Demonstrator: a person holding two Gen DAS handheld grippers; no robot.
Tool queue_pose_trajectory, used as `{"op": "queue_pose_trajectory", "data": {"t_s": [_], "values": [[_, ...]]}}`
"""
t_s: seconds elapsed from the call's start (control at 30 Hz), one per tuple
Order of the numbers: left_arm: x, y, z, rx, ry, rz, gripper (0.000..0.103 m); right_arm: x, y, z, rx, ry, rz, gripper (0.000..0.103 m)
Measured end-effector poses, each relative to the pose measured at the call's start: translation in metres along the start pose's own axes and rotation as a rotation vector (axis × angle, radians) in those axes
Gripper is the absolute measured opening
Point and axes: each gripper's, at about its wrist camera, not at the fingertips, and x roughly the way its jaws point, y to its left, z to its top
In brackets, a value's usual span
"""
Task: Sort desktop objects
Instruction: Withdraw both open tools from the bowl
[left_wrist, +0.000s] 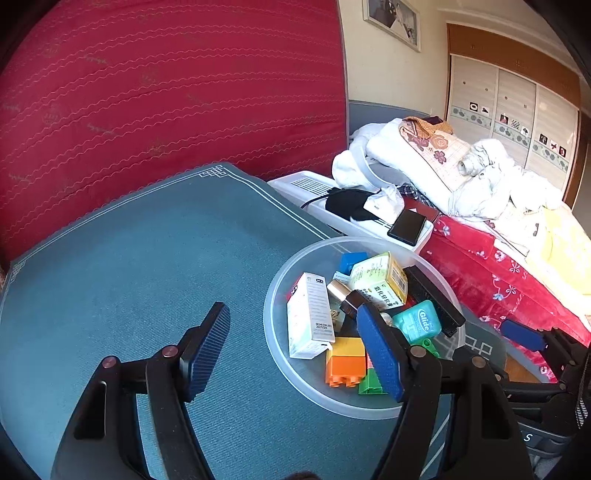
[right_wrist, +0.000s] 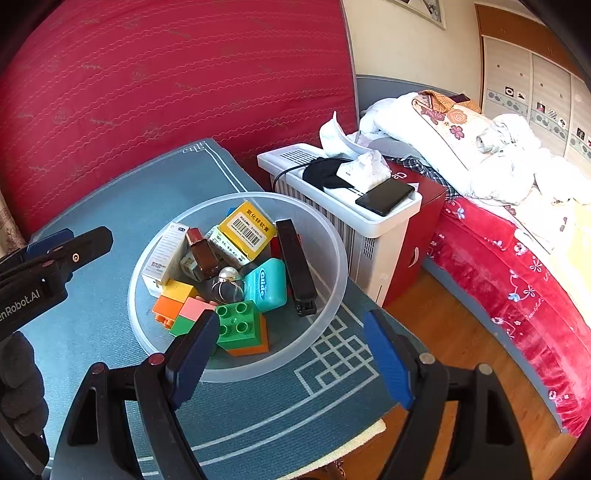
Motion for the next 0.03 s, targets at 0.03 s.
{"op": "queue_pose_trajectory", "data": {"t_s": [0.03], "values": [[0.0002,0.0012,0.0001,-0.001,0.002,0.0,0.075,-0.0003,0.0007,-0.0004,-0.001,0.0,0.003,0.083]]}}
